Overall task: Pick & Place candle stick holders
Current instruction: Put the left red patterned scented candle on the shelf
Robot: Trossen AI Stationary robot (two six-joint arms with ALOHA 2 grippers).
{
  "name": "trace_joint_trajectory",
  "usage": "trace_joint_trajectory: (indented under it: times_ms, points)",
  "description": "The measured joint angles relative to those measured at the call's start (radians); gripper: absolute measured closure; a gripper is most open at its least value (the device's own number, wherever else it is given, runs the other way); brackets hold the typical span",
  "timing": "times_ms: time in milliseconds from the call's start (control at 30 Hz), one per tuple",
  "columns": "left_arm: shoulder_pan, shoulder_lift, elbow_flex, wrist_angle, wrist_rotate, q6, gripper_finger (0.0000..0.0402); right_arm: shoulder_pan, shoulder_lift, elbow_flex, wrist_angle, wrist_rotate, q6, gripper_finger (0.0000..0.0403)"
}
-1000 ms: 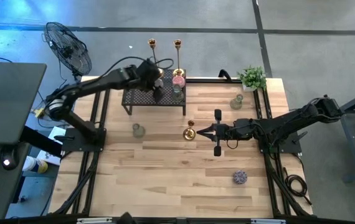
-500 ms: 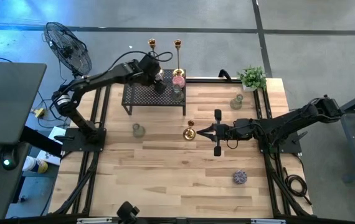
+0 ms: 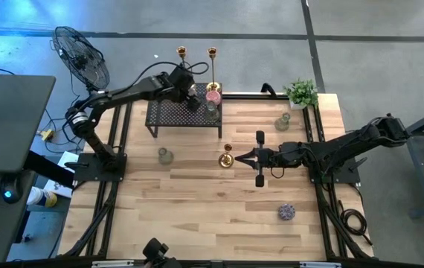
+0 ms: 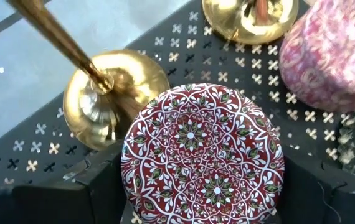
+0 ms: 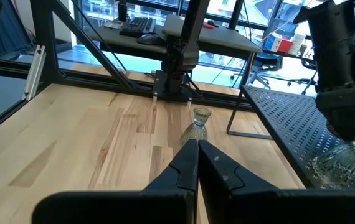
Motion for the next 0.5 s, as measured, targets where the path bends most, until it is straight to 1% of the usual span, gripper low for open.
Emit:
trace_joint_trajectory:
  times_ms: [267,500]
  points:
    - [0.003,0.0,0.0,-0.014,-0.003,0.003,0.0086,0.0,0.0,0.0,0.0,-0.004,0.0,0.0401]
    - [0.003,0.0,0.0,-0.016,-0.003,0.003,0.0082,0.0,0.0,0.0,0.0,-0.004,0.0,0.0401]
